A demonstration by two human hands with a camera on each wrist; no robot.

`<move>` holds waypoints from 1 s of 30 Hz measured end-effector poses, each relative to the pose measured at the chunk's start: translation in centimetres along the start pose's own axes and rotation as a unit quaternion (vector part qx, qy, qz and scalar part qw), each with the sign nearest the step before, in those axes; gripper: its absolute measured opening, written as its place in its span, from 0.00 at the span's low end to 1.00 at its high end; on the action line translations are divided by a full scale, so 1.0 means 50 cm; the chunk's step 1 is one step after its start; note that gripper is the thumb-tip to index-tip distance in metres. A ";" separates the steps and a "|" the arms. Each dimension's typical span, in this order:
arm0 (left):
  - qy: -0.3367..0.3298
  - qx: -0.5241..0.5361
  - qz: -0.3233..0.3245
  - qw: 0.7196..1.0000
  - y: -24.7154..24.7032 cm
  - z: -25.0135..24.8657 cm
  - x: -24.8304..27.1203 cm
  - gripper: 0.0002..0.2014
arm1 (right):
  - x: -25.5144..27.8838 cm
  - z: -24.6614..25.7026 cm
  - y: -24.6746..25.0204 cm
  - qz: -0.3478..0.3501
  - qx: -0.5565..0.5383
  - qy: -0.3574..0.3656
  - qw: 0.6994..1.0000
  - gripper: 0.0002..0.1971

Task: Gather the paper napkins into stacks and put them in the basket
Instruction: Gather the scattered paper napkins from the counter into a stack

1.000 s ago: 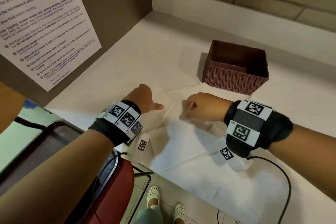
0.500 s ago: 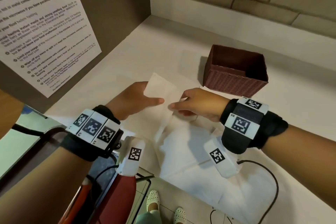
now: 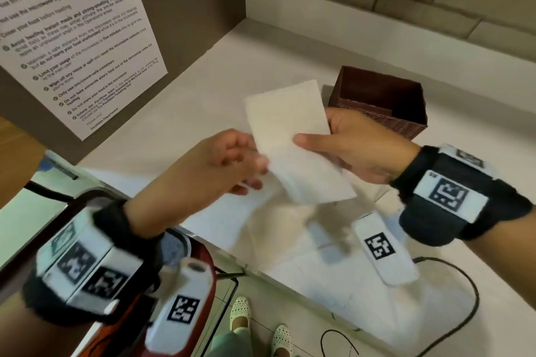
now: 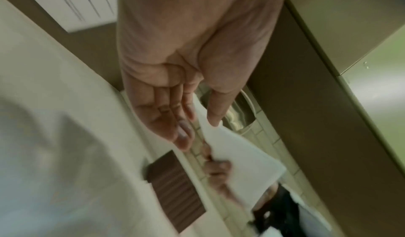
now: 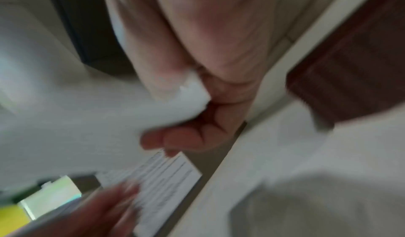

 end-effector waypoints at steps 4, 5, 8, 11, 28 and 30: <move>0.042 -0.044 0.005 0.998 0.009 0.096 0.101 0.05 | 0.011 -0.003 0.012 0.017 0.325 -0.002 0.946 0.07; 0.056 -0.048 0.007 0.997 0.006 0.119 0.126 0.04 | 0.005 -0.019 0.000 0.045 0.387 -0.024 0.921 0.08; 0.061 -0.075 0.030 0.995 -0.018 0.165 0.189 0.10 | -0.018 -0.070 -0.057 0.135 0.501 -0.059 0.853 0.04; 0.055 -0.075 0.040 0.995 -0.051 0.193 0.230 0.03 | -0.052 -0.110 -0.114 0.172 0.584 -0.040 0.793 0.03; 0.028 -0.075 -0.008 0.997 -0.148 0.229 0.239 0.03 | -0.091 -0.150 -0.172 0.073 0.660 0.085 0.743 0.24; 0.042 -0.086 -0.001 0.995 -0.148 0.246 0.249 0.05 | -0.082 -0.144 -0.178 0.065 0.667 0.113 0.734 0.12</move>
Point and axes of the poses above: each hand's wrist, its own x-axis away from the middle knuckle, its own y-axis out of the back of the hand, z = x × y, the point moved 9 cm from there along -x, towards the middle knuckle, and after that the axes turned 12 degrees about -y, right-handed, at the moved point
